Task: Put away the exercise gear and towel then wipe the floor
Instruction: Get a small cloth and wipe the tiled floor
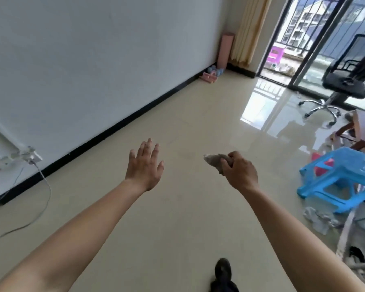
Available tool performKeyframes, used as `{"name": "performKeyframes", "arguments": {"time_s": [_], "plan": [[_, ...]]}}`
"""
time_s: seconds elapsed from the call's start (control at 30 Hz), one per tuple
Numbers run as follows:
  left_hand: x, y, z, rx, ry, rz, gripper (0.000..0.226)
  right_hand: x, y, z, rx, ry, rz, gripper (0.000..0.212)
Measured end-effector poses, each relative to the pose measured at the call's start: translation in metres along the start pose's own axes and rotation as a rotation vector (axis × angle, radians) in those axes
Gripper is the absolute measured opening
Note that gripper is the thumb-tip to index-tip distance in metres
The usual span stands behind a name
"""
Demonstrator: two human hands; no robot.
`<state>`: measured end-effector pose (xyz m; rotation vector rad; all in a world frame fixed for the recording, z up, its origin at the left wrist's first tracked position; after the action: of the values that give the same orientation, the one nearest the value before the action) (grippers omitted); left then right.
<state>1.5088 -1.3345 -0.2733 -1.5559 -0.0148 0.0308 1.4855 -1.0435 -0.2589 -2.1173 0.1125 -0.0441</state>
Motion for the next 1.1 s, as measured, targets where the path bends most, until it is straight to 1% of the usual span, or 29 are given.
{"name": "performKeyframes", "arguments": {"time_s": [0.13,0.23,0.33,0.43,0.57,0.67,0.87,0.97,1.1], "plan": [[-0.036,0.051,-0.003,-0.009,-0.218,-0.065,0.064,-0.096,0.061,0.016,0.008,-0.092,-0.207,0.031],[-0.046,0.106,0.001,-0.028,-0.423,-0.199,0.064,-0.155,0.126,0.030,-0.014,-0.163,-0.393,0.030],[-0.043,0.155,0.012,-0.005,-0.605,-0.317,0.064,-0.185,0.182,0.044,0.036,-0.193,-0.550,0.029],[-0.035,0.197,0.025,0.020,-0.713,-0.433,0.064,-0.199,0.226,0.056,0.098,-0.238,-0.663,0.027],[-0.026,0.258,0.033,0.090,-0.794,-0.531,0.064,-0.205,0.293,0.080,0.144,-0.273,-0.776,0.026],[-0.022,0.328,0.026,0.131,-0.818,-0.572,0.063,-0.200,0.362,0.105,0.218,-0.339,-0.793,0.027],[0.004,0.523,-0.003,0.182,-0.851,-0.685,0.061,-0.160,0.543,0.164,0.305,-0.464,-0.812,0.025],[0.019,0.624,-0.022,0.175,-0.851,-0.699,0.061,-0.135,0.636,0.192,0.320,-0.539,-0.831,0.025],[0.034,0.733,-0.041,0.200,-0.883,-0.701,0.061,-0.103,0.740,0.227,0.272,-0.668,-0.834,0.026]]}}
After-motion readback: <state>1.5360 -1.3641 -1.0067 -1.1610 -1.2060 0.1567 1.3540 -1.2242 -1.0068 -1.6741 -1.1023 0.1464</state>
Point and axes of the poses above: each hand's wrist, its own x-axis away from the middle knuckle, its own y-axis out of the palm, z = x × y, the point moved 1 cm from there along -x, towards the middle knuckle, and after that the axes turned 2 degrees about -y, right-handed, at the moved point
